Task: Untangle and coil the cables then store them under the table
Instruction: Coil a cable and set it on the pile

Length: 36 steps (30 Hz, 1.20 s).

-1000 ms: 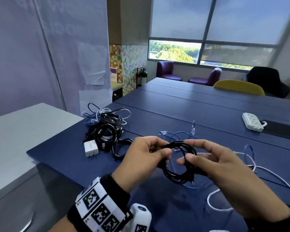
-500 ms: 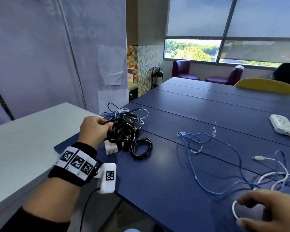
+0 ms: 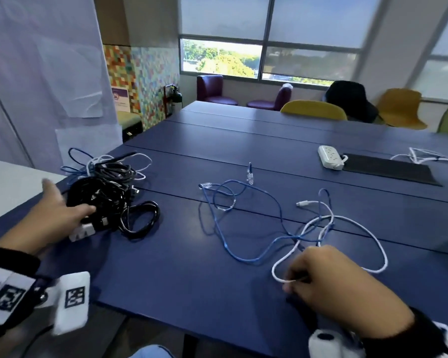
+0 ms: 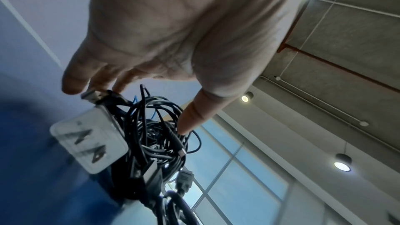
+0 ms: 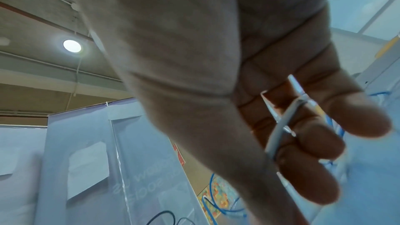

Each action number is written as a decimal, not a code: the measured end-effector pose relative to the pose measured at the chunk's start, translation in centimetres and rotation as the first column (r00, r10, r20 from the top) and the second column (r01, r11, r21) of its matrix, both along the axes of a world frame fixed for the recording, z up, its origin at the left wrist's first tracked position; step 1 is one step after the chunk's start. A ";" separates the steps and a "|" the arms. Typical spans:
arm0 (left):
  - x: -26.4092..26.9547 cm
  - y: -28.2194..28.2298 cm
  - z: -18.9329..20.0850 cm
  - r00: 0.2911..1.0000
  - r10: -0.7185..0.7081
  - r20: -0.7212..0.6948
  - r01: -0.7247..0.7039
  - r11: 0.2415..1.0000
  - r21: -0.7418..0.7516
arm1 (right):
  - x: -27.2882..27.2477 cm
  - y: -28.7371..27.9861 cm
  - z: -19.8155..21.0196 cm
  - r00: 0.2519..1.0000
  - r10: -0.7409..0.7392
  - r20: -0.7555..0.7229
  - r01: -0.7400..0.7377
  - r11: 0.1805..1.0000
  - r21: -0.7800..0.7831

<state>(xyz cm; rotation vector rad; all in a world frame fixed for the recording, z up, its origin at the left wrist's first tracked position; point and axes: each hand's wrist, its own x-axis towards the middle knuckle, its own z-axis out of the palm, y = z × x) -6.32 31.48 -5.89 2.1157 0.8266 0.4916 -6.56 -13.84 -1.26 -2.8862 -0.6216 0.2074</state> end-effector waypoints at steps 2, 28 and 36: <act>0.3 0.3 -0.5 0.995 0.045 0.084 -0.046 0.999 0.011 | 0.0 -0.5 0.6 0.998 0.017 0.066 -0.021 0.997 0.068; 5.1 -31.3 9.0 0.421 -0.724 0.546 0.835 0.544 0.077 | 3.9 -3.1 12.9 0.814 -0.103 0.572 -0.314 0.750 0.582; 9.3 -32.1 7.6 0.602 -0.734 0.315 0.681 0.678 0.278 | 4.2 -5.0 15.9 0.616 -0.368 0.697 -0.385 0.631 0.673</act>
